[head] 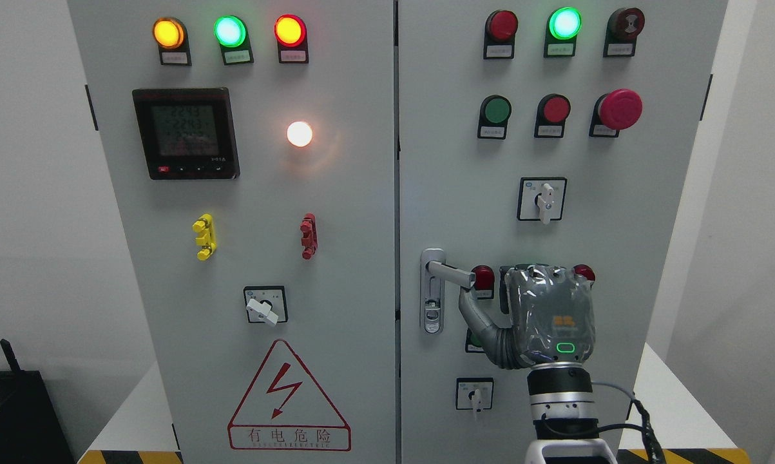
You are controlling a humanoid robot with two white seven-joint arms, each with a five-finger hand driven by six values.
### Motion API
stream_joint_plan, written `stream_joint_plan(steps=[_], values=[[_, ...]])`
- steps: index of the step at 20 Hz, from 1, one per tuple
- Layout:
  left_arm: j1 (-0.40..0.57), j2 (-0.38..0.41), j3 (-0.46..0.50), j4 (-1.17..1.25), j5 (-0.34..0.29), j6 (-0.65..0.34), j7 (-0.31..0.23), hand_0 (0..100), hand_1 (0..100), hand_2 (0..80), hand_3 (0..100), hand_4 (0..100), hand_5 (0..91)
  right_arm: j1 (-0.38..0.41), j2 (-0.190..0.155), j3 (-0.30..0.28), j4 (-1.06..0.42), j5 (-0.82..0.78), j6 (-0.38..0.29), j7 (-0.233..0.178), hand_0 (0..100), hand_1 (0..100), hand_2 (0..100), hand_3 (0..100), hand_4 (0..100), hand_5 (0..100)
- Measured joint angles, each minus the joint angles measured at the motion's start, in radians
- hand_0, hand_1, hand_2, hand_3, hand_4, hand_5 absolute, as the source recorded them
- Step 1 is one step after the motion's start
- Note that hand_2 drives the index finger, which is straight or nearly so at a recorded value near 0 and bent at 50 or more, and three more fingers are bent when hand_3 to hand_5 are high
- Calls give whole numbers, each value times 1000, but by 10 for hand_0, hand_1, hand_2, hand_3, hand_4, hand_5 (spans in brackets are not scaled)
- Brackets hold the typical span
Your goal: Release door handle
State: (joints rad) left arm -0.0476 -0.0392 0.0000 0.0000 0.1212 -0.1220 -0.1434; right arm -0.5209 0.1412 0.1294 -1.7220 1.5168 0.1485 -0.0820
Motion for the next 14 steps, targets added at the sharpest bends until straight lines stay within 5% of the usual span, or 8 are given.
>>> stream_joint_plan(steps=[14], values=[[0, 0, 0, 0, 0, 0, 0, 120, 389, 0, 0, 0, 0, 35, -1, 4, -15, -6, -10, -19, 429, 128, 890, 1000, 946, 961]])
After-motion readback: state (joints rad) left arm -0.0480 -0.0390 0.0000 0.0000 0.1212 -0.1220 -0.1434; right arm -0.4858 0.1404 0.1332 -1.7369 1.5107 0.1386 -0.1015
